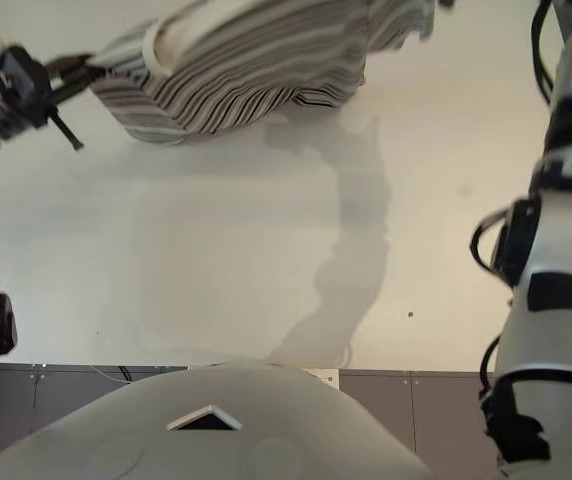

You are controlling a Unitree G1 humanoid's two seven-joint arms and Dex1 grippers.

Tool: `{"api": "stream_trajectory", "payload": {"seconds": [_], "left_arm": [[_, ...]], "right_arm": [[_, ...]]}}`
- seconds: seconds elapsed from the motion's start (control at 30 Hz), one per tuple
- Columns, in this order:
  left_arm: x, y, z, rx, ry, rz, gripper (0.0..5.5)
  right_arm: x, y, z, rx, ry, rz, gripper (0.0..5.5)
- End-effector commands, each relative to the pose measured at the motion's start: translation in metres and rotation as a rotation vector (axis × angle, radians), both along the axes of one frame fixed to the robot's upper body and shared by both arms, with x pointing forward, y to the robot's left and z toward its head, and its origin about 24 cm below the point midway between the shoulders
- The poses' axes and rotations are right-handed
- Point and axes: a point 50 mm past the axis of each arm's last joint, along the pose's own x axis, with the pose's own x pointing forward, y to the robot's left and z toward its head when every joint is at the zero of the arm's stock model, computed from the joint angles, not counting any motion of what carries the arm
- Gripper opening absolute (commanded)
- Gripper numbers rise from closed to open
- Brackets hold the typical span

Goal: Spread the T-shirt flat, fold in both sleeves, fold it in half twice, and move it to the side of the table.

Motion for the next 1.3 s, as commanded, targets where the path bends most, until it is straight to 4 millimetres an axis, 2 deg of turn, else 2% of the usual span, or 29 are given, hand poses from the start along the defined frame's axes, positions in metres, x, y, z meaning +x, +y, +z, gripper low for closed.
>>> {"api": "stream_trajectory", "payload": {"seconds": [0.03,0.27,0.37,0.5,0.67,0.73,0.9,0.97,1.0,1.03,1.1,1.17,1.23,1.3], "left_arm": [[-0.084,-0.027,0.029,0.062,0.093,-0.321,0.12],[-0.119,-0.047,0.017,0.255,0.234,-0.557,0.12],[-0.129,-0.039,0.01,0.355,0.31,-0.585,0.12],[-0.142,-0.027,-0.008,0.456,0.352,-0.621,0.12],[-0.159,-0.021,-0.02,0.515,0.347,-0.668,0.12],[-0.163,-0.021,-0.026,0.547,0.325,-0.651,0.12],[-0.168,-0.017,-0.029,0.532,0.316,-0.618,0.84],[-0.174,-0.014,-0.023,0.477,0.387,-0.596,0.88],[-0.177,-0.016,-0.014,0.391,0.456,-0.561,0.88],[-0.176,-0.019,-0.002,0.293,0.508,-0.529,0.88],[-0.166,-0.028,0.024,0.084,0.591,-0.475,0.88],[-0.141,-0.033,0.045,-0.09,0.542,-0.383,0.88],[-0.11,-0.033,0.038,-0.129,0.42,-0.212,0.88],[-0.096,-0.034,0.003,0.083,0.323,-0.144,0.88]], "right_arm": [[-0.131,-0.009,-0.044,-0.208,0.425,0.379,0.1],[-0.166,0.02,-0.081,-0.232,0.535,0.47,0.1],[-0.181,0.017,-0.092,-0.27,0.581,0.459,0.1],[-0.19,0.011,-0.101,-0.332,0.613,0.45,0.1],[-0.207,0.005,-0.108,-0.381,0.687,0.467,0.1],[-0.208,0.006,-0.112,-0.403,0.666,0.441,0.1],[-0.208,-0.001,-0.115,-0.44,0.665,0.399,0.94],[-0.214,-0.004,-0.11,-0.434,0.72,0.421,0.99],[-0.219,-0.006,-0.105,-0.398,0.785,0.431,0.99],[-0.223,-0.006,-0.098,-0.353,0.848,0.436,0.99],[-0.218,-0.008,-0.08,-0.245,0.915,0.408,0.99],[-0.193,-0.009,-0.065,-0.156,0.834,0.335,0.99],[-0.168,-0.004,-0.066,-0.14,0.691,0.268,0.99],[-0.152,0.004,-0.083,-0.183,0.578,0.225,0.99]]}}
